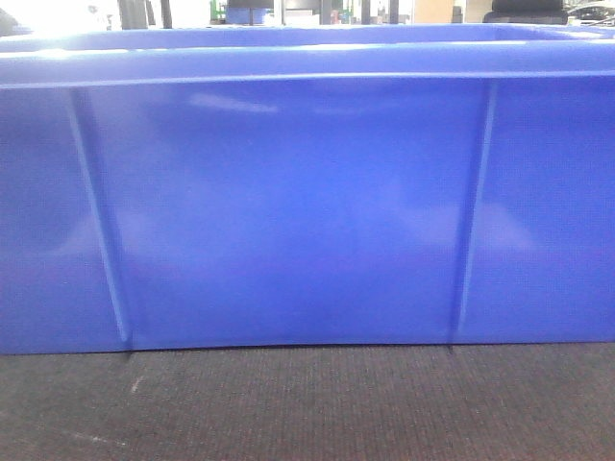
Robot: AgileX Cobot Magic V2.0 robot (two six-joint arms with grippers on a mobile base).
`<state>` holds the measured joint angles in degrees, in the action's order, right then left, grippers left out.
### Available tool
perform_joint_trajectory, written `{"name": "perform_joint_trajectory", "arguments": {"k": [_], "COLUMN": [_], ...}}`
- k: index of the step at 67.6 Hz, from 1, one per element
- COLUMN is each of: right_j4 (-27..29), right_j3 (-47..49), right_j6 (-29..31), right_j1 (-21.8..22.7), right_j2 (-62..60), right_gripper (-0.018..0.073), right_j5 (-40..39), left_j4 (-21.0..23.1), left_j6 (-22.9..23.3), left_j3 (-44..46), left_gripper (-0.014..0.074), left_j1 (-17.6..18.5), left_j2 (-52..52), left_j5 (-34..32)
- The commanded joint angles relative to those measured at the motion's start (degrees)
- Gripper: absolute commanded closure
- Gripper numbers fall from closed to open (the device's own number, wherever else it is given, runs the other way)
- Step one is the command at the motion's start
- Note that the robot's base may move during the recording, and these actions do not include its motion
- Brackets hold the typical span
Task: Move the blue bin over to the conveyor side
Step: 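Open both grippers and release the bin walls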
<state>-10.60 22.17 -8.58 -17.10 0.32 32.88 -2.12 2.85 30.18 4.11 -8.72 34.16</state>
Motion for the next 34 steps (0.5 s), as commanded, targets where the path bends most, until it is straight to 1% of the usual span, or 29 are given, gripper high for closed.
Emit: {"name": "perform_joint_trajectory", "arguments": {"k": [1, 10, 34], "right_j4": [-0.83, -0.83, -0.83], "right_j3": [-0.18, -0.18, -0.18], "right_j6": [0.54, 0.54, 0.54], "right_j1": [0.0, 0.0, 0.0], "right_j2": [-0.32, -0.32, -0.32], "right_gripper": [0.0636, 0.0636, 0.0636], "right_j5": [-3.57, -5.37, -5.37], "left_j4": [-0.09, -0.09, -0.09], "left_j6": [-0.2, -0.2, -0.2], "left_j3": [-0.12, -0.12, -0.12], "left_gripper": [0.0614, 0.0614, 0.0614], "left_j1": [0.24, 0.24, 0.24], "left_j2": [0.68, 0.68, 0.68], "left_j5": [-1.22, -0.85, -0.85]}}
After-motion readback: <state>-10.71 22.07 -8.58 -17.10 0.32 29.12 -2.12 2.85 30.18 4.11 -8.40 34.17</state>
